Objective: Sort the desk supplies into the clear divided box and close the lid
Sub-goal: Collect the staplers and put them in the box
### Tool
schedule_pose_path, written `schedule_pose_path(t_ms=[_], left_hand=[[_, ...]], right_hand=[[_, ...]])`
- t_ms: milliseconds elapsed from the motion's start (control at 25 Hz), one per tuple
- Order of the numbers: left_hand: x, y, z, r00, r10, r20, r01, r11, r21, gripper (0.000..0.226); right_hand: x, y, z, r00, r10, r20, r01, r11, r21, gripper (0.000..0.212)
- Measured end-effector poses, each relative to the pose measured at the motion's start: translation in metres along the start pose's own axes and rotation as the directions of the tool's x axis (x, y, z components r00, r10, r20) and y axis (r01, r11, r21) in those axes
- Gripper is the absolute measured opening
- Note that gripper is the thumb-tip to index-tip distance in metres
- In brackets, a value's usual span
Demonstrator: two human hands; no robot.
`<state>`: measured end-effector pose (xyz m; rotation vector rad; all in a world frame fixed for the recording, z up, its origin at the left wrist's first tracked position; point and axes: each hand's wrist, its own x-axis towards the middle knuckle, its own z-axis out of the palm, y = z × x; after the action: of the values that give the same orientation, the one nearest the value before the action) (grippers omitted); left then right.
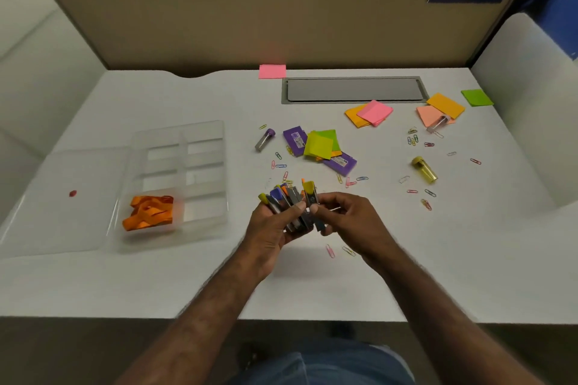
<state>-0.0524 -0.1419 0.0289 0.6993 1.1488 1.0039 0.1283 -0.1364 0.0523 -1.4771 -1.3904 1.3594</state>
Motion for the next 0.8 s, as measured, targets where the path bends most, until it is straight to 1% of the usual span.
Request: schedule_pose_path(t_ms=[80, 160, 280, 400, 480, 600, 800], left_hand=[[-0.015, 0.001, -0.024, 1.000, 0.011, -0.005, -0.011, 1.000, 0.002, 0.042], [-0.028, 0.002, -0.049, 1.000, 0.023, -0.012, -0.023, 1.000, 0.003, 0.044], [-0.043, 0.003, -0.080, 0.999, 0.037, -0.038, -0.037, 0.999, 0.011, 0.038], [-0.053, 0.004, -0.105, 0.995, 0.040, -0.088, -0.039, 0.999, 0.015, 0.032], [-0.055, 0.004, -0.117, 0.992, 0.033, -0.121, -0.033, 0.999, 0.005, 0.033], [-0.053, 0.008, -0.131, 0.988, 0.024, -0.155, -0.027, 0.999, -0.017, 0.036], [-0.037, 0.023, -0.141, 0.976, 0.040, -0.215, -0.044, 0.999, -0.012, 0.040]], right_hand=[[-0.007, -0.005, 0.024, 1.000, -0.014, 0.019, 0.014, 1.000, -0.003, 0.009], [-0.011, -0.009, 0.049, 0.999, -0.024, 0.026, 0.024, 0.999, -0.021, 0.010], [-0.014, -0.015, 0.082, 0.999, -0.036, 0.040, 0.038, 0.998, -0.042, 0.019], [-0.015, -0.020, 0.109, 0.996, -0.057, 0.062, 0.060, 0.997, -0.047, 0.014], [-0.014, -0.023, 0.122, 0.993, -0.068, 0.092, 0.074, 0.996, -0.058, 0.008], [-0.005, -0.027, 0.135, 0.986, -0.089, 0.141, 0.099, 0.993, -0.071, 0.017], [0.026, -0.034, 0.143, 0.979, -0.069, 0.193, 0.087, 0.992, -0.089, 0.018]])
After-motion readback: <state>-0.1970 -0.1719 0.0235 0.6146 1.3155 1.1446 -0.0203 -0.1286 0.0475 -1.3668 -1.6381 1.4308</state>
